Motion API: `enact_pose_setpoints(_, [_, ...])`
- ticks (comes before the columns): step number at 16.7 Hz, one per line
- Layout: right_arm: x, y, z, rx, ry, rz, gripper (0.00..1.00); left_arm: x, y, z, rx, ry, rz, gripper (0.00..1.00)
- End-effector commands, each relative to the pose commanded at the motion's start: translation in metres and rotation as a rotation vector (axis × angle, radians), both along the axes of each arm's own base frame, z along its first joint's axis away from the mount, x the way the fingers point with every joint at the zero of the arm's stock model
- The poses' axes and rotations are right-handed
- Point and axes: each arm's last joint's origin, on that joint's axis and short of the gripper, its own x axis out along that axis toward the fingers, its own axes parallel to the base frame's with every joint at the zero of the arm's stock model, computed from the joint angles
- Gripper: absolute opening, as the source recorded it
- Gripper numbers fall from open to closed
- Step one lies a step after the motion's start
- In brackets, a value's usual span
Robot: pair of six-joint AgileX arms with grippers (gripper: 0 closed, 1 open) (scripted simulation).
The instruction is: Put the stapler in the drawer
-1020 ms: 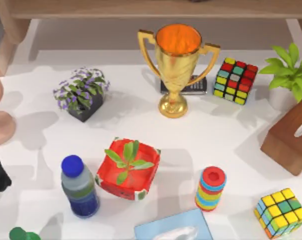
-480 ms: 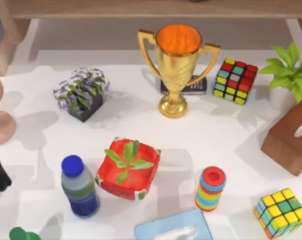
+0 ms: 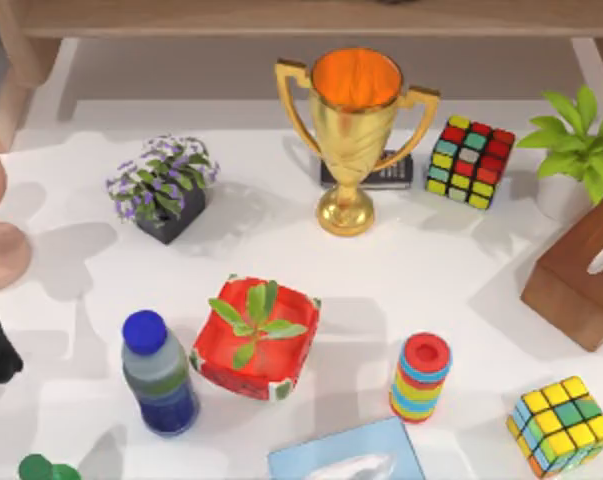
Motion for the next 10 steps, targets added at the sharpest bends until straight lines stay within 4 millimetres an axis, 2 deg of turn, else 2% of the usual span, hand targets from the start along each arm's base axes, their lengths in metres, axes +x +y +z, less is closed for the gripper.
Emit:
enact_pose_setpoints(4, [0.001, -0.002, -0.001, 0.004, 0.004, -0.005, 0.00, 0.000, 0.000, 0.000, 0.000, 0.000, 0.000, 1.00])
enact_pose_setpoints(10, [0.029, -0.003, -0.001, 0.003, 0.003, -0.005, 0.00, 0.000, 0.000, 0.000, 0.000, 0.000, 0.000, 1.00])
